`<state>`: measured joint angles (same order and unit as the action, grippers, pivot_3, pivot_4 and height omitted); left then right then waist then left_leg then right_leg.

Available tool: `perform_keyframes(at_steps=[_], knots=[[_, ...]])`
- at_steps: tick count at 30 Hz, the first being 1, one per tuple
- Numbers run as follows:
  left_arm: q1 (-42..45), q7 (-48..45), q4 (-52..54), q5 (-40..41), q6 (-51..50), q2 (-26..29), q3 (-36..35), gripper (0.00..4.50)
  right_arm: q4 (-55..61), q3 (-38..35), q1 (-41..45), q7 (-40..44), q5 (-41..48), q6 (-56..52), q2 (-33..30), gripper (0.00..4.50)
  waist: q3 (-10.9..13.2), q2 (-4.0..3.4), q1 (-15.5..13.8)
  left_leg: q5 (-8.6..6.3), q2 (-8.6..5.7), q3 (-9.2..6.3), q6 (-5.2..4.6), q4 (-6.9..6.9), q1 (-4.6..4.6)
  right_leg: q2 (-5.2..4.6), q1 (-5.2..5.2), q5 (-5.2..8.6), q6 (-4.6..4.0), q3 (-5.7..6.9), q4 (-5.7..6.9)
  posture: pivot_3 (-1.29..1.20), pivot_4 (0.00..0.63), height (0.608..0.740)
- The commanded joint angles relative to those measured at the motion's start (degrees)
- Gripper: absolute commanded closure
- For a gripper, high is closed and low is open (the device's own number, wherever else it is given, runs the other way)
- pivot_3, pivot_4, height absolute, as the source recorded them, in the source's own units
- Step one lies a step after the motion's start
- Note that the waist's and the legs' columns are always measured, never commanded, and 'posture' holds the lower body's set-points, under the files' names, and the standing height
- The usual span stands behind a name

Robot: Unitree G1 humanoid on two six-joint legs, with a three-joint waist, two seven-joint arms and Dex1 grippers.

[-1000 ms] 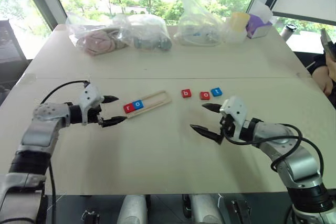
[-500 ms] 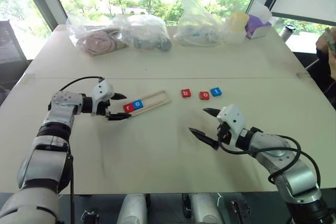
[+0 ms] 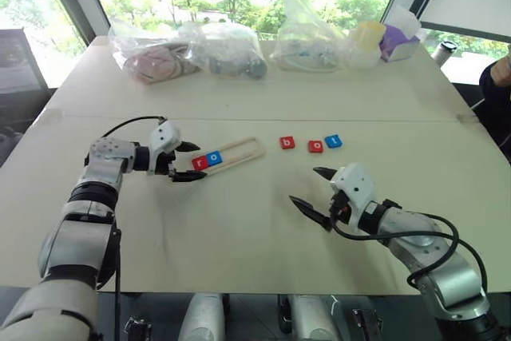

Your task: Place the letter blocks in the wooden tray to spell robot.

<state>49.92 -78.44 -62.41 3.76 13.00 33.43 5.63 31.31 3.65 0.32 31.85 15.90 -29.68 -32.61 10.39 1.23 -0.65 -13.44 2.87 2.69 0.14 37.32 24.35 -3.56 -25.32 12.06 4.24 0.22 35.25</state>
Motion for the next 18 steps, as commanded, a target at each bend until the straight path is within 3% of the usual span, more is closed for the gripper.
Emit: perform_keyframes(at_steps=[1, 18], knots=[[-0.2, -0.7, 0.0, -0.5, -1.6, -0.5, -0.3, 0.0, 2.6, 0.2, 0.2, -0.3, -0.5, 0.8, 0.3, 0.04, 0.0, 0.0, 0.0, 0.0, 0.0, 0.0, 0.0, 0.0, 0.0, 0.0, 0.0, 0.0, 0.0, 0.0, 0.0, 0.0, 0.15, 0.74], [-3.3, -4.4, 3.8, -0.5, -5.3, -1.3, -0.2, 0.0, 2.8, 1.0, 0.4, -0.2, -1.4, 0.6, 0.2, 0.04, 0.0, 0.02, 0.0, 0.0, 0.0, -0.01, 0.0, 0.02, -0.02, 0.0, 0.03, 0.0, 0.0, 0.0, 0.04, 0.0, 0.15, 0.74]])
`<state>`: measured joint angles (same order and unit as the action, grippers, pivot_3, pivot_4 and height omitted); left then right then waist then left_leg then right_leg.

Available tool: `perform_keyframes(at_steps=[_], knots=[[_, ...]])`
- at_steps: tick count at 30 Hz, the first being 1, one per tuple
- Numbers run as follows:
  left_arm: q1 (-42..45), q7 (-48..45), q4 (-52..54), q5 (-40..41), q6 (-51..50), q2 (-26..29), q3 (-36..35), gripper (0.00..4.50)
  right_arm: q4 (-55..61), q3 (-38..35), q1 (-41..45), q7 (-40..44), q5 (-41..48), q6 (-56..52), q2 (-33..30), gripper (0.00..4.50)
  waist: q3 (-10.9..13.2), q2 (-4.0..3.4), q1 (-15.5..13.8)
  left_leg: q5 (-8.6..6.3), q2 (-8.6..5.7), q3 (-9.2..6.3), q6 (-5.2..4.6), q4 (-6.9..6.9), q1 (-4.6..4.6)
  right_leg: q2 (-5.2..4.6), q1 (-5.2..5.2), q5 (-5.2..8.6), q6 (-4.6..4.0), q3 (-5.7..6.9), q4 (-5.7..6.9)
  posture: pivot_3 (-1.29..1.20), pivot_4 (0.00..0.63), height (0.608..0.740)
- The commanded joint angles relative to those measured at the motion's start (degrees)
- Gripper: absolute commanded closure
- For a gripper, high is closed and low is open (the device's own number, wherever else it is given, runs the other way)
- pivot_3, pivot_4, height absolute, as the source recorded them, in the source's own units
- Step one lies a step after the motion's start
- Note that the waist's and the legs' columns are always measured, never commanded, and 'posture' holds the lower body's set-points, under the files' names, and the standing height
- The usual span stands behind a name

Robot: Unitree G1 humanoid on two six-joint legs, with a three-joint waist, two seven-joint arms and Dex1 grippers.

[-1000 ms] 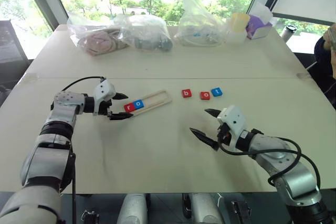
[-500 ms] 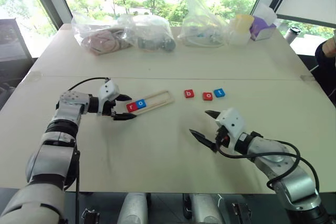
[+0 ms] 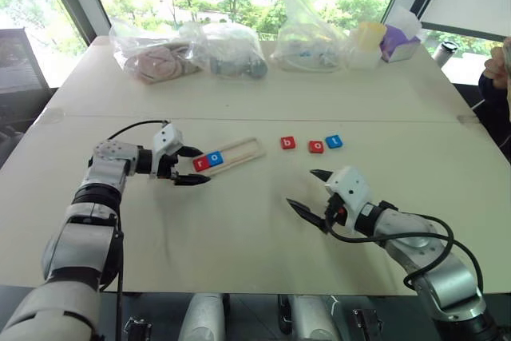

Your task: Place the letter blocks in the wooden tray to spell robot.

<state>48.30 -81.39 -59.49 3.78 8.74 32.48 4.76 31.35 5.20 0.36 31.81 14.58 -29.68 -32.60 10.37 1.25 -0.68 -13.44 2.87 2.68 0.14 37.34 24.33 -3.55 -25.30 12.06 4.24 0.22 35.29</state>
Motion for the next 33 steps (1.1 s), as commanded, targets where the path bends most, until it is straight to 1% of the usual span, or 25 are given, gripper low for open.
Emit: perform_keyframes(at_steps=[1, 6, 11, 15, 16, 25, 28, 33], knots=[[-2.1, -1.4, 1.2, -0.6, -1.1, -0.3, 0.8, 0.0, 2.7, -0.6, 0.3, -0.2, -0.1, 0.6, 0.1, 0.04, 0.0, 0.01, 0.0, 0.0, 0.0, 0.0, 0.0, 0.0, -0.01, 0.0, 0.0, 0.0, 0.0, 0.0, 0.01, 0.0, 0.15, 0.74], [-4.2, 0.6, 2.9, -1.2, 0.2, -0.1, 0.9, 0.0, 2.9, -0.5, 0.1, -0.3, -0.4, 0.7, 0.2, 0.04, 0.0, 0.02, 0.0, 0.0, 0.0, 0.0, 0.0, 0.01, -0.06, 0.0, 0.03, 0.0, 0.0, 0.0, 0.08, 0.0, 0.15, 0.74], [-7.6, 7.2, 4.5, -2.6, 3.4, -0.7, 1.2, 0.0, 2.9, -0.2, -0.3, -0.5, -1.2, 1.2, 0.2, 0.04, -0.1, 0.01, 0.0, 0.0, 0.01, 0.0, 0.0, 0.0, -0.3, -0.01, 0.23, 0.0, 0.0, -0.01, 0.09, 0.0, 0.15, 0.74], [-9.1, 11.0, 4.2, -2.9, 4.0, -1.2, 1.1, 0.0, 2.7, 0.2, -0.2, -0.3, -1.6, 1.3, 0.2, 0.04, -0.4, -0.04, 0.0, -0.02, 0.02, 0.0, 0.03, -0.07, -1.0, -0.03, 0.88, 0.06, 0.06, 0.0, 0.0, 0.0, 0.15, 0.74], [-9.2, 12.0, 4.0, -3.0, 4.1, -1.3, 1.1, 0.0, 2.6, 0.4, -0.1, -0.1, -1.8, 1.4, 0.1, 0.04, -0.6, -0.12, 0.0, -0.02, 0.03, -0.01, 0.03, -0.07, -1.0, -0.04, 0.88, 0.14, 0.19, 0.0, -0.02, 0.0, 0.15, 0.74], [-9.6, 16.7, 1.4, -2.9, 5.0, -2.6, 0.1, 0.0, 2.3, 0.8, 0.3, 0.7, -2.2, 1.6, 0.0, 0.04, -1.0, -0.45, 0.0, -0.06, 0.04, 0.04, 0.1, -0.07, -1.02, -0.12, 0.92, 0.14, 0.19, 0.0, -0.07, 0.0, 0.15, 0.74], [-10.0, 16.7, 1.1, -3.0, 5.2, -2.7, 0.1, 0.0, 2.3, 0.9, 0.4, 1.0, -2.4, 1.6, 0.0, 0.04, -1.2, -0.62, -0.1, -0.08, 0.04, 0.04, 0.14, -0.06, -1.02, -0.14, 0.95, 0.14, 0.19, 0.01, -0.08, 0.0, 0.15, 0.74], [-10.7, 16.3, 1.2, -2.9, 5.3, -2.8, 0.3, 0.0, 2.4, 0.9, 0.2, 1.3, -2.6, 1.6, -0.1, 0.04, -1.3, -0.68, 0.0, -0.12, 0.04, 0.03, 0.2, -0.07, -1.03, -0.14, 0.95, 0.15, 0.19, 0.01, -0.11, 0.0, 0.15, 0.74]])
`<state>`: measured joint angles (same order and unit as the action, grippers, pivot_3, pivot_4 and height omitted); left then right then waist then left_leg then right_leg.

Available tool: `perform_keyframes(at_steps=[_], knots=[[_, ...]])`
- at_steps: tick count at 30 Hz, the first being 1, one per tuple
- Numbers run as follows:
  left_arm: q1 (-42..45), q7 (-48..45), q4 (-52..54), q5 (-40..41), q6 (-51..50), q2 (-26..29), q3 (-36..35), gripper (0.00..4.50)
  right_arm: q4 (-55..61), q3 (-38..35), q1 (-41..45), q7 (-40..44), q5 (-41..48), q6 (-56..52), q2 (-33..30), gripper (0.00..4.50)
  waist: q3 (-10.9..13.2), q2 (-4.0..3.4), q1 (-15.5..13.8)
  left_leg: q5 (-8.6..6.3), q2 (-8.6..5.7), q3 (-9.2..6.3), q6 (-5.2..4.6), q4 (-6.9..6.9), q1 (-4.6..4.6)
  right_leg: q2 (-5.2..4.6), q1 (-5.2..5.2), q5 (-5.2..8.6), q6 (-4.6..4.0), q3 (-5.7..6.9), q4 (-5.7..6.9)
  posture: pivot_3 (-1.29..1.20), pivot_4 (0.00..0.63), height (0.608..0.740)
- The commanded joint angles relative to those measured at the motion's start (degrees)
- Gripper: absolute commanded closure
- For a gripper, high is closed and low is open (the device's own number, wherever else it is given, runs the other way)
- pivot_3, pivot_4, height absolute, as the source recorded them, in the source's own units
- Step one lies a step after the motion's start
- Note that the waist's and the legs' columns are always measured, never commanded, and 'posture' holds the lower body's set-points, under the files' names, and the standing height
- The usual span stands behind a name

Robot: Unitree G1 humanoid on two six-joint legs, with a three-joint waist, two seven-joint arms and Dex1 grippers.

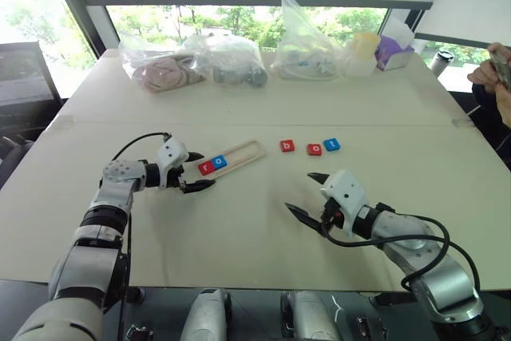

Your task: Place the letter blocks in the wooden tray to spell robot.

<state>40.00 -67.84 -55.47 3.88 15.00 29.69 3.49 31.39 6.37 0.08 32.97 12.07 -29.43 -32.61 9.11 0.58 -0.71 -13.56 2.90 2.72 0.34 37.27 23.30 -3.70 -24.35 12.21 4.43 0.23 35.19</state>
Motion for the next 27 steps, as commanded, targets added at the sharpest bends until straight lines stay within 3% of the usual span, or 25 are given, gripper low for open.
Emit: perform_keyframes(at_steps=[1, 9, 13, 14, 27], knots=[[-2.4, 2.5, -2.7, -3.1, -1.0, -0.1, 1.6, 0.0, 2.4, -0.3, 0.4, 0.2, -0.1, 1.4, -0.1, 0.04, 0.0, -0.01, 0.0, 0.0, 0.0, 0.0, 0.01, 0.0, 0.0, 0.0, 0.0, 0.0, 0.0, 0.0, -0.01, 0.0, 0.15, 0.74], [-2.3, 1.9, -2.1, -3.1, -1.4, 0.0, 1.9, 0.0, 2.3, -0.8, 0.4, 0.5, -0.1, 1.2, -0.3, 0.04, 0.0, -0.05, 0.0, -0.02, 0.01, 0.0, 0.04, -0.04, 0.0, -0.03, -0.11, 0.01, 0.0, 0.02, -0.11, 0.0, 0.15, 0.74], [-2.1, 2.2, -1.7, -3.0, -1.8, 0.0, 1.7, 1.26, 2.1, -0.5, 0.5, 0.6, -0.2, 1.3, -0.2, 0.0, 0.0, -0.05, 0.0, -0.03, 0.02, -0.02, 0.05, -0.08, 0.0, -0.08, -0.16, 0.01, 0.01, 0.07, -0.19, 0.0, 0.15, 0.74], [-2.1, 2.2, -1.5, -3.0, -1.9, 0.0, 1.7, 1.38, 2.0, -0.5, 0.5, 0.6, -0.2, 1.3, -0.2, 0.0, 0.0, -0.05, 0.1, -0.03, 0.03, -0.04, 0.05, -0.09, 0.01, -0.08, -0.17, 0.01, 0.01, 0.09, -0.24, 0.0, 0.15, 0.74], [-6.4, -2.5, 9.4, -1.0, -4.2, -1.0, 3.0, 1.38, 1.7, -0.9, 1.0, 1.3, -0.2, 1.2, -0.5, 0.0, -0.1, -0.14, 0.1, -0.03, 0.12, 0.24, 0.05, -0.34, 0.1, -0.59, -0.09, 0.0, 0.0, 0.27, -1.0, 0.0, 0.15, 0.74]])
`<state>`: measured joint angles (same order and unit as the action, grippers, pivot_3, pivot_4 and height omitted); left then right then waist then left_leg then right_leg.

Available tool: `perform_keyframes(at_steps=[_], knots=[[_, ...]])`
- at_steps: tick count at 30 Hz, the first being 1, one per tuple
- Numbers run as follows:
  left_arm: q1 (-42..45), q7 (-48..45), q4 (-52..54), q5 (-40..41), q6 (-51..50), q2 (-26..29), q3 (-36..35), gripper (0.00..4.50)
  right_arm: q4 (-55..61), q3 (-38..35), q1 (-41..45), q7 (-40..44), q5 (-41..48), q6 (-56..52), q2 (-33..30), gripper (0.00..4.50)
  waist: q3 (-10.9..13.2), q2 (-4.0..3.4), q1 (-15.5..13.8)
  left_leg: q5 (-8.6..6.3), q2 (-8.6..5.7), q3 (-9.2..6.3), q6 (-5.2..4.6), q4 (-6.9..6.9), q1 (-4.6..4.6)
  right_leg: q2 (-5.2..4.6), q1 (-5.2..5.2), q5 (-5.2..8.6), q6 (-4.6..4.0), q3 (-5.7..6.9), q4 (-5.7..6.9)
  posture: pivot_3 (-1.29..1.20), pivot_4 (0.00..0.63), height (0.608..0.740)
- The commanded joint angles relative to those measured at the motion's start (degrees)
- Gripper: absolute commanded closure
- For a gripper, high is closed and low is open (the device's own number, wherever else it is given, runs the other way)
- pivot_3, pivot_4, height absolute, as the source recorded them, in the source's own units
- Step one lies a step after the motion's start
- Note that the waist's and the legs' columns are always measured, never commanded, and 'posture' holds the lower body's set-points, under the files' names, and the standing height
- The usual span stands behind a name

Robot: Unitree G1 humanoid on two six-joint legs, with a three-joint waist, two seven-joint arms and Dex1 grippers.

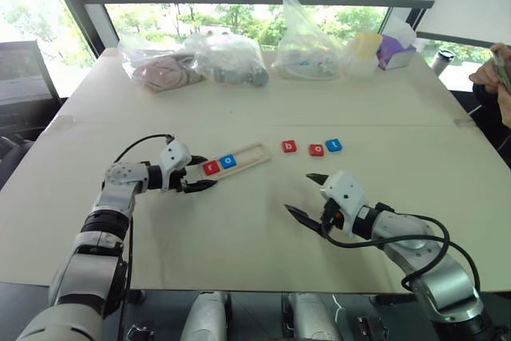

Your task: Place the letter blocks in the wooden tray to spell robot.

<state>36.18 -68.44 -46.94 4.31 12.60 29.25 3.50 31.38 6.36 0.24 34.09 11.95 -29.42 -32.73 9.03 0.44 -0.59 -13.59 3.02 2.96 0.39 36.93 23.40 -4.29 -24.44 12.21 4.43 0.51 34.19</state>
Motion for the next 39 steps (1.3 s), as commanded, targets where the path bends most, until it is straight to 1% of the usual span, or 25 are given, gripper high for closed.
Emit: perform_keyframes(at_steps=[1, 5, 9, 13, 17, 25, 29, 39], knots=[[-3.0, -2.8, 2.2, -1.1, -2.0, -0.7, 3.2, 1.38, 1.6, -1.0, 0.9, 0.2, -0.1, 1.2, -0.5, 0.0, 0.0, 0.0, 0.0, 0.0, -0.08, 0.05, 0.0, -0.02, 0.03, -0.15, -0.02, 0.0, 0.0, 0.04, 0.01, 0.0, 0.15, 0.74], [-4.7, -6.3, 7.7, -1.1, -2.3, -1.5, 5.3, 1.38, 1.2, -2.0, 1.1, 0.5, 0.0, 1.3, -1.1, 0.0, 0.0, 0.01, -0.2, -0.12, -0.3, 0.28, 0.06, 0.03, 0.33, -0.45, -0.03, -0.12, -0.2, 0.05, -0.02, 0.0, 0.15, 0.74], [-6.1, -9.9, 12.7, -1.7, -2.0, -2.6, 8.4, 1.38, 0.7, -3.3, 1.6, 0.7, 0.0, 1.3, -1.9, 0.0, 0.0, 0.02, -0.3, -0.32, -0.61, 0.39, -0.02, 0.24, 1.01, -0.48, -0.42, -0.04, -0.08, 0.04, -0.1, 0.0, 0.15, 0.74], [-5.8, -11.4, 15.1, -2.3, -1.8, -3.7, 10.9, 1.38, 0.2, -4.5, 1.8, 1.0, 0.1, 1.4, -2.6, 0.0, 0.0, 0.04, -0.4, -0.39, -0.87, 0.36, -0.14, 0.26, 1.03, -0.62, -0.38, 0.07, 0.08, 0.02, -0.1, 0.0, 0.15, 0.74], [-3.1, -11.6, 13.9, -3.4, -1.0, -6.5, 13.3, 1.38, -0.6, -6.1, 2.0, 1.2, 0.1, 1.6, -3.4, 0.0, 0.0, 0.07, -0.5, -0.39, -0.98, 0.23, -0.15, 0.34, 1.01, -0.67, -0.29, 0.09, 0.12, 0.03, -0.1, 0.0, 0.15, 0.74], [0.6, -8.8, 8.7, -5.6, 0.9, -10.8, 15.2, 1.38, -0.4, -6.3, 2.0, 1.2, -0.2, 1.6, -3.4, 0.0, 0.0, 0.08, -0.7, -0.39, -1.16, 0.0, -0.15, 0.57, 1.0, -0.76, -0.05, 0.1, 0.15, 0.03, -0.11, 0.0, 0.15, 0.74], [1.4, -7.8, 7.1, -6.4, 1.4, -12.0, 15.3, 1.38, -0.1, -6.5, 1.8, 1.0, -0.2, 1.5, -3.4, 0.0, 0.0, 0.08, -1.8, -0.39, -1.18, -0.05, -0.16, 0.78, 1.02, -0.77, 0.02, 0.1, 0.15, 0.03, -0.09, 0.0, 0.15, 0.74], [1.5, -6.3, 7.5, -6.9, 0.2, -14.1, 15.6, 1.38, -0.4, -6.5, 2.6, 0.6, -0.3, 1.4, -3.0, 0.0, 0.0, 0.08, -1.8, -0.41, -1.2, -0.16, -0.18, 1.09, 1.02, -0.88, 0.14, 0.1, 0.15, 0.03, -0.12, 0.0, 0.15, 0.74]])
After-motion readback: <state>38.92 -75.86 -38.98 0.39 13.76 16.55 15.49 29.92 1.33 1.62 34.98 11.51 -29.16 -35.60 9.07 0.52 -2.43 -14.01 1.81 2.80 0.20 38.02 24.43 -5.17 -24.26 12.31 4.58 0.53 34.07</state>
